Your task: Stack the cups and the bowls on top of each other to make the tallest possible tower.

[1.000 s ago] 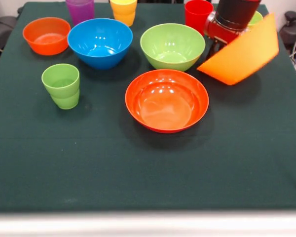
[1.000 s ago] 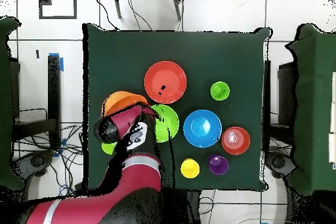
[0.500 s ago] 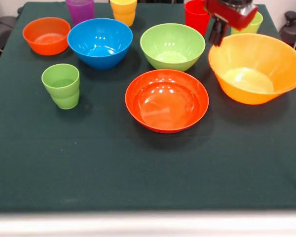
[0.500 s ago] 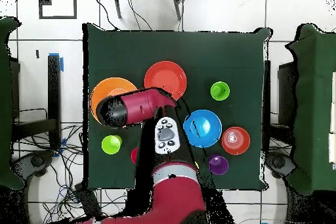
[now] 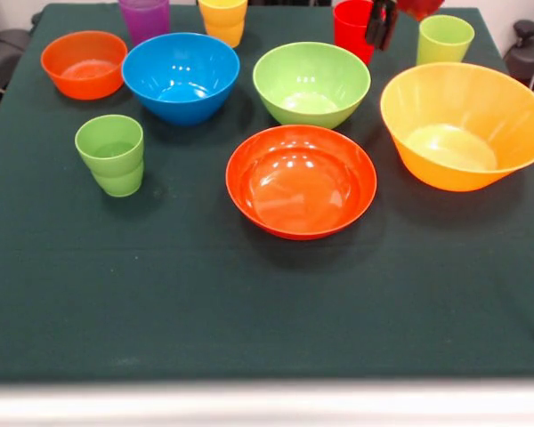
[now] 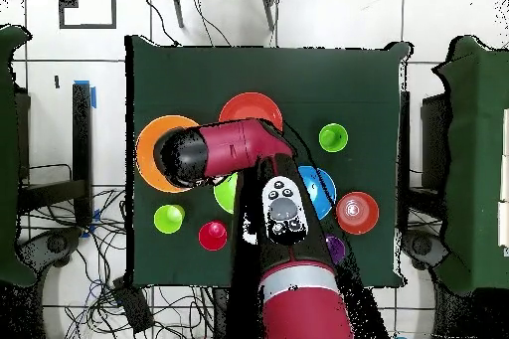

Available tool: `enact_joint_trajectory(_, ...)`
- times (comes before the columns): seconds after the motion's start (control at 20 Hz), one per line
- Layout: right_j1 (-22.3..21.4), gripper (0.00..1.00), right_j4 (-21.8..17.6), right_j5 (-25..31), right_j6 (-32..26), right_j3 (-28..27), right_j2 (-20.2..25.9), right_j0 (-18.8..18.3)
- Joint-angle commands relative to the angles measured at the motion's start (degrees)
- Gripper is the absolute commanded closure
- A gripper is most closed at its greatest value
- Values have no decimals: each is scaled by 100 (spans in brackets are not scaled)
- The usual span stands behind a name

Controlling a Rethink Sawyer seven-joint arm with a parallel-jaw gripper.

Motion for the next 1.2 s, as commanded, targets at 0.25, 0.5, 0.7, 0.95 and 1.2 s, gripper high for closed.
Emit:
enact_joint_trajectory(0.25,-62,100,-279,428,-1584,107,873,-51)
enact_joint_trajectory(0.5,-76,0,-487,87,-1357,250,830,37)
enact_joint_trajectory(0.7,33,0,-812,-414,-1171,308,679,128)
enact_joint_trajectory(0.95,369,0,-1260,-1083,-928,295,526,243)
enact_joint_trajectory(1.2,477,0,-1565,-1420,-755,382,463,295)
